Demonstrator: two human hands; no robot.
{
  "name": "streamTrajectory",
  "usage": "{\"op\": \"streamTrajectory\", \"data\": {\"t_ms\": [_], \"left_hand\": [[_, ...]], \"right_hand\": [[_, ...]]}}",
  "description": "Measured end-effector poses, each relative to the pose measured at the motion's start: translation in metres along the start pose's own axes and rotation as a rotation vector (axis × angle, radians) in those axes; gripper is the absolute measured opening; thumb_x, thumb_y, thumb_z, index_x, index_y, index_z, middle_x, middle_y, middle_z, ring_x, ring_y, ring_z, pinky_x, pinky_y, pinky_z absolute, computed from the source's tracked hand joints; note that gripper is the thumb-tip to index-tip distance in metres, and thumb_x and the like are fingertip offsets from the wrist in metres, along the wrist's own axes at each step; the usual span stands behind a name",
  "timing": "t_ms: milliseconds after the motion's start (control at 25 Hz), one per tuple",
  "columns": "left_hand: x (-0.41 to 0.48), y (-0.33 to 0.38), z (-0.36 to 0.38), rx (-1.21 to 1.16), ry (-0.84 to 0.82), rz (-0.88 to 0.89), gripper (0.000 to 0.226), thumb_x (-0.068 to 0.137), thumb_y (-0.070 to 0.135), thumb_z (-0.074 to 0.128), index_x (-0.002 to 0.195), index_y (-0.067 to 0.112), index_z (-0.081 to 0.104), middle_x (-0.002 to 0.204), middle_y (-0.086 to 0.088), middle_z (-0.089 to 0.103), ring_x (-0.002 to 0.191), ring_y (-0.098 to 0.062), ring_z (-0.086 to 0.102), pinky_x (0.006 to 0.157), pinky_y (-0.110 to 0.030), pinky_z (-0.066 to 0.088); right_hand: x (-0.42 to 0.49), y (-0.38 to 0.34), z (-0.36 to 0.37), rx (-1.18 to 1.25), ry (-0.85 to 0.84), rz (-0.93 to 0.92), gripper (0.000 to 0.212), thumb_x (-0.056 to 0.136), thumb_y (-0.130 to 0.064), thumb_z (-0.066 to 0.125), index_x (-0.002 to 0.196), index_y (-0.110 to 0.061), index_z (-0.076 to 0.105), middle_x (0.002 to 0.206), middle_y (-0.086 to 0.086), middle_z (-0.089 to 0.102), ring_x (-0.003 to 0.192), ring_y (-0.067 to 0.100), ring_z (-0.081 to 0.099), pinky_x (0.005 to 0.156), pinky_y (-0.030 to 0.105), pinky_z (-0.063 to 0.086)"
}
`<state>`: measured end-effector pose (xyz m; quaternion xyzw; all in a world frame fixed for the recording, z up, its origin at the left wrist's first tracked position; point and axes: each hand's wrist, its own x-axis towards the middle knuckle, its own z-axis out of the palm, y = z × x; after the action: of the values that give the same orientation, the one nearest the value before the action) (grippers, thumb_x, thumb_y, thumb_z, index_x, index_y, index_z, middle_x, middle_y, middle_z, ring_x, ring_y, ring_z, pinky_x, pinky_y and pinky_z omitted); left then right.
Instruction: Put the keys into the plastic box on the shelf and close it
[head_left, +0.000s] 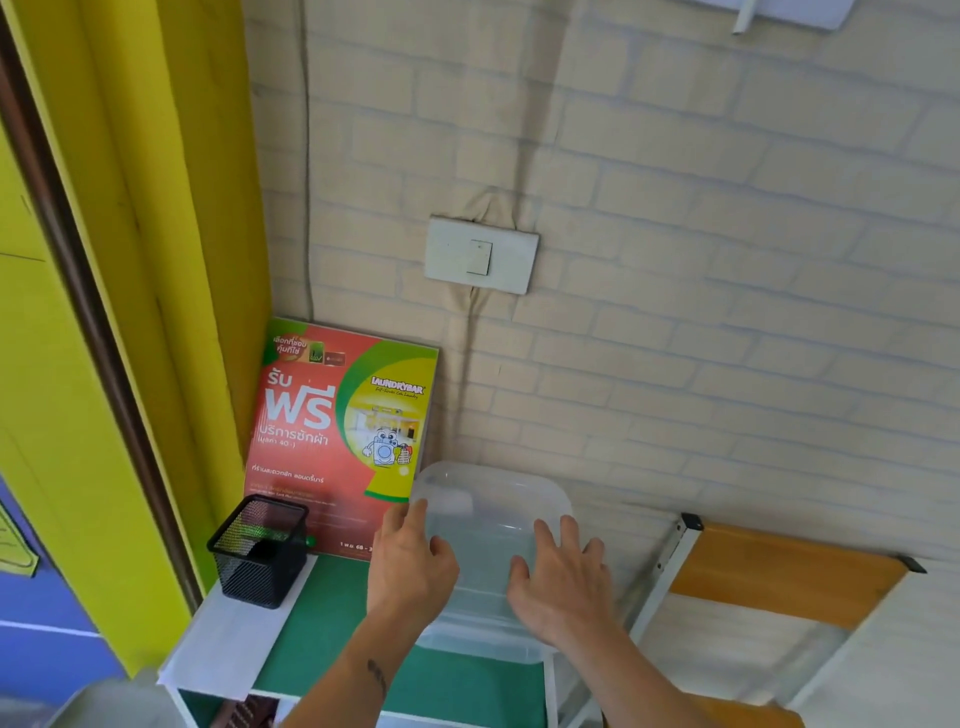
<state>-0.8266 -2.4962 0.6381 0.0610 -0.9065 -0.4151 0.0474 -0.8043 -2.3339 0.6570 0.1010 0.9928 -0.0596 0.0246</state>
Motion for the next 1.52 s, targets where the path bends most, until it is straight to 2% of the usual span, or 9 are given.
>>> {"op": "streamTrajectory", "data": {"t_ms": [160,280,400,560,680,800,1040,1280,1520], "left_hand": [[-0.002,-0.008,0.003,0.023,-0.025,0.041,0.056,0.087,0.015,0.05,0.142,0.014,0.04,0.136,-0.008,0.047,0.116,-0.029,0.049,0.099,-0.042,0.042],[0.0,-0.007,0.002,0.161,-0.02,0.06,0.057,0.088,0.024,0.049,0.143,0.017,0.036,0.137,-0.006,0.044,0.118,-0.028,0.046,0.1,-0.043,0.042],[0.012,0.004,-0.004,0.28,0.078,0.253,0.052,0.084,0.024,0.049,0.135,0.014,0.046,0.138,-0.011,0.048,0.121,-0.032,0.047,0.101,-0.045,0.043],[0.031,0.02,-0.001,0.485,-0.097,0.536,0.063,0.088,0.036,0.031,0.147,0.014,0.031,0.156,-0.014,0.03,0.144,-0.03,0.026,0.12,-0.041,0.02],[0.033,0.009,0.008,0.64,-0.227,0.487,0.07,0.093,0.045,0.025,0.152,0.009,0.014,0.163,-0.017,0.007,0.151,-0.031,0.002,0.123,-0.044,0.005],[0.031,-0.001,0.015,0.634,-0.257,0.448,0.07,0.095,0.045,0.025,0.153,0.008,0.01,0.164,-0.016,0.001,0.151,-0.028,-0.005,0.124,-0.043,0.0],[0.039,-0.007,0.022,0.592,-0.208,0.454,0.074,0.087,0.043,0.014,0.152,0.009,0.019,0.163,-0.013,0.01,0.152,-0.026,0.001,0.124,-0.04,0.002],[0.036,-0.001,0.019,0.625,-0.235,0.452,0.068,0.094,0.041,0.025,0.153,0.009,0.014,0.164,-0.013,0.005,0.152,-0.025,-0.003,0.124,-0.039,0.0],[0.039,0.009,0.011,0.66,-0.284,0.436,0.066,0.094,0.039,0.032,0.15,0.006,0.019,0.16,-0.017,0.015,0.15,-0.031,0.007,0.123,-0.042,0.009]], "right_hand": [[-0.003,0.0,0.009,-0.012,-0.02,0.004,0.066,0.093,-0.053,0.025,0.151,-0.022,0.018,0.158,0.009,0.012,0.125,0.036,0.032,0.101,0.047,0.037],[0.0,-0.001,0.005,-0.025,-0.053,0.011,0.066,0.092,-0.055,0.027,0.15,-0.024,0.018,0.159,0.009,0.01,0.133,0.038,0.026,0.105,0.052,0.032],[0.015,0.0,-0.005,0.008,-0.052,-0.015,0.068,0.092,-0.058,0.031,0.151,-0.027,0.016,0.163,0.01,-0.002,0.147,0.04,0.003,0.114,0.059,0.018],[0.031,0.004,-0.001,0.065,-0.041,-0.114,0.072,0.096,-0.059,0.027,0.156,-0.027,0.002,0.163,0.01,-0.017,0.149,0.031,-0.016,0.12,0.055,0.0],[0.031,0.009,0.013,0.029,-0.071,-0.147,0.076,0.095,-0.064,0.022,0.155,-0.027,-0.007,0.161,0.01,-0.024,0.147,0.027,-0.023,0.12,0.052,-0.005],[0.029,0.014,0.024,0.014,-0.057,-0.159,0.078,0.093,-0.066,0.018,0.154,-0.027,-0.011,0.16,0.011,-0.026,0.146,0.026,-0.026,0.121,0.048,-0.004],[0.035,0.015,0.03,-0.03,-0.02,-0.166,0.078,0.092,-0.065,0.014,0.154,-0.027,-0.013,0.159,0.01,-0.028,0.146,0.026,-0.027,0.121,0.046,-0.004],[0.032,0.013,0.028,-0.024,-0.044,-0.151,0.083,0.085,-0.068,0.006,0.154,-0.027,-0.011,0.161,0.011,-0.024,0.147,0.026,-0.024,0.121,0.047,-0.002],[0.036,0.014,0.012,0.03,-0.159,-0.134,0.075,0.095,-0.061,0.023,0.155,-0.028,-0.007,0.162,0.009,-0.022,0.148,0.026,-0.021,0.121,0.048,-0.005]]}}
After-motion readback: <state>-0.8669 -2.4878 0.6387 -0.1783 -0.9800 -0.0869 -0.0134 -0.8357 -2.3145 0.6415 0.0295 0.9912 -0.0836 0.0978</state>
